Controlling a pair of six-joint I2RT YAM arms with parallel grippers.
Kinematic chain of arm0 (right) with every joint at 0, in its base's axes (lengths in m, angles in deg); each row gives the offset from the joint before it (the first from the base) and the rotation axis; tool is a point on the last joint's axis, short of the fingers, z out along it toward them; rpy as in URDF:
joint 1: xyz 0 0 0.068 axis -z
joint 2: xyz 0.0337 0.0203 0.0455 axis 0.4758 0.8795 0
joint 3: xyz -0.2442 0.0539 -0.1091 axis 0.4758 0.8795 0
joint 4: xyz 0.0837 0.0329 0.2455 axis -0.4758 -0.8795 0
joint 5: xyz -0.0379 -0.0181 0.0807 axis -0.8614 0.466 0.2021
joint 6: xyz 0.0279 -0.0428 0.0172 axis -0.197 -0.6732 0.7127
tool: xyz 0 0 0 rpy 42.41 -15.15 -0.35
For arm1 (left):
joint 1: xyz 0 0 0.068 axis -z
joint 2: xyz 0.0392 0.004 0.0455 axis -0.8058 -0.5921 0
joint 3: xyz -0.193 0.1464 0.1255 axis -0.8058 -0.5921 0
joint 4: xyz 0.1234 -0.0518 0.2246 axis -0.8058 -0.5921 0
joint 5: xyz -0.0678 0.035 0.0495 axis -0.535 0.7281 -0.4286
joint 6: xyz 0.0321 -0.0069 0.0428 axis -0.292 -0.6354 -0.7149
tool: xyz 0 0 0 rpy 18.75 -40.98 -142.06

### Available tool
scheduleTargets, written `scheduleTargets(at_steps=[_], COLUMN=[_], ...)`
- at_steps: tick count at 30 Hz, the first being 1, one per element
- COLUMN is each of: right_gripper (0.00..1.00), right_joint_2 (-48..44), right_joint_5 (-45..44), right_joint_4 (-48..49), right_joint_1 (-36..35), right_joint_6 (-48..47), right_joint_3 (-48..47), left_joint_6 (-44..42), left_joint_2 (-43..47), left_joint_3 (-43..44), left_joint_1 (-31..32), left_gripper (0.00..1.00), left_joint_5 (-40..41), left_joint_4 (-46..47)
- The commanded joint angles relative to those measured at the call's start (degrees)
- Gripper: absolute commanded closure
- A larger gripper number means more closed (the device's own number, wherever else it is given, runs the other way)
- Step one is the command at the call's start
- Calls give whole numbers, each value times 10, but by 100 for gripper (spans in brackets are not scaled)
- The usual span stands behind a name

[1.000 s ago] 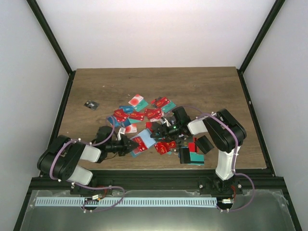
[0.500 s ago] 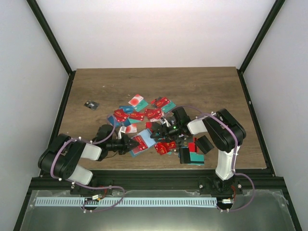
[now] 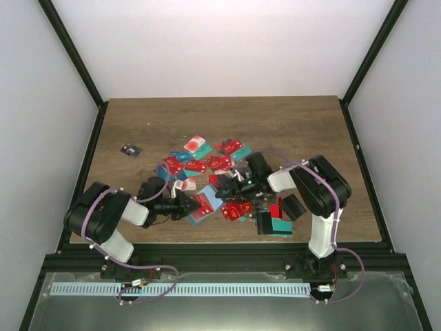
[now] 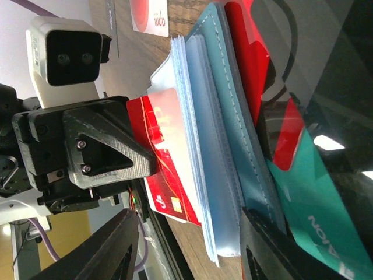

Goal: Put the credit cards into the card holder
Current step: Insert the credit card into the card holder.

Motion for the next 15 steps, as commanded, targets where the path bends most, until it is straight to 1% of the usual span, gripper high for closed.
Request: scheduleTargets(at_steps=[1, 5, 10, 12, 15], right_gripper=[52, 59, 61, 65, 74], right_joint_2=[20, 25, 30, 33, 37], right_joint_5=[7, 5, 5, 3, 0], right_joint_4=[-23, -26, -31, -33, -38], right_joint_1=[-8, -8, -8, -8, -8], right_joint_6=[-14, -17, -22, -23, -24], right_joint_3=[-16, -19, -22, -24, -26], left_joint_6=[-4, -17, -28, -32, -38], left_joint_2=[-6, 10, 40, 51, 60], left_joint_3=[13, 13, 10, 9, 5], left_joint_1=[-2, -2, -3, -5, -7], left_gripper=[96, 96, 96, 96, 96], left_joint_5=[20, 33, 52, 59, 65], left_joint_4=[27, -5, -44, -60, -74])
